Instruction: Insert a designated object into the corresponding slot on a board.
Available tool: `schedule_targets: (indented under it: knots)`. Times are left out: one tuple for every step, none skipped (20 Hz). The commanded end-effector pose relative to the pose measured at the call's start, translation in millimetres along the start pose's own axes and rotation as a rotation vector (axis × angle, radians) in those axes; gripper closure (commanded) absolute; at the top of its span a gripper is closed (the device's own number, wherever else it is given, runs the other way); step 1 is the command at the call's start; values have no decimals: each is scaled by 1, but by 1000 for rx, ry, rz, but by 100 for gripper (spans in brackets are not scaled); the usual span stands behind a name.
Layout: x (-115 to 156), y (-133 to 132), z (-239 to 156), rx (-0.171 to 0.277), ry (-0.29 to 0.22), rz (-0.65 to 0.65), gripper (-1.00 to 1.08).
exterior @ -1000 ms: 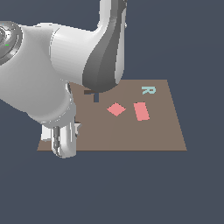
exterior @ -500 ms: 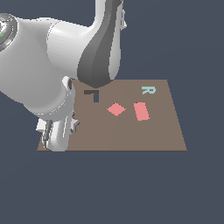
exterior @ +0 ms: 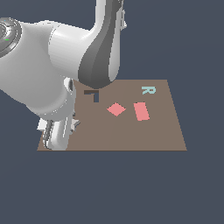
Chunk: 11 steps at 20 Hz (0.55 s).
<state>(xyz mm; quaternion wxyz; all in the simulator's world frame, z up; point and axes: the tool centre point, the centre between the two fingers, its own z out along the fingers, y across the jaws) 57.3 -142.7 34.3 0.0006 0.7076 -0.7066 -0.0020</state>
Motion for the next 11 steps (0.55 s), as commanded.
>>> schedule_targets:
  knots:
    - [0, 0, 4, 0, 0, 1, 108]
    - [0, 0, 4, 0, 0, 1, -92]
    - [0, 0, 4, 0, 0, 1, -92]
    - [0, 0, 4, 0, 0, 1, -92]
    - [0, 0, 4, 0, 0, 1, -92]
    - [0, 0, 4, 0, 0, 1, -92]
    - [0, 0, 4, 0, 0, 1, -92]
    - [0, 0, 4, 0, 0, 1, -92]
    - [0, 0, 4, 0, 0, 1, -92]
    - [0, 0, 4, 0, 0, 1, -92]
    - [0, 0, 4, 0, 0, 1, -92]
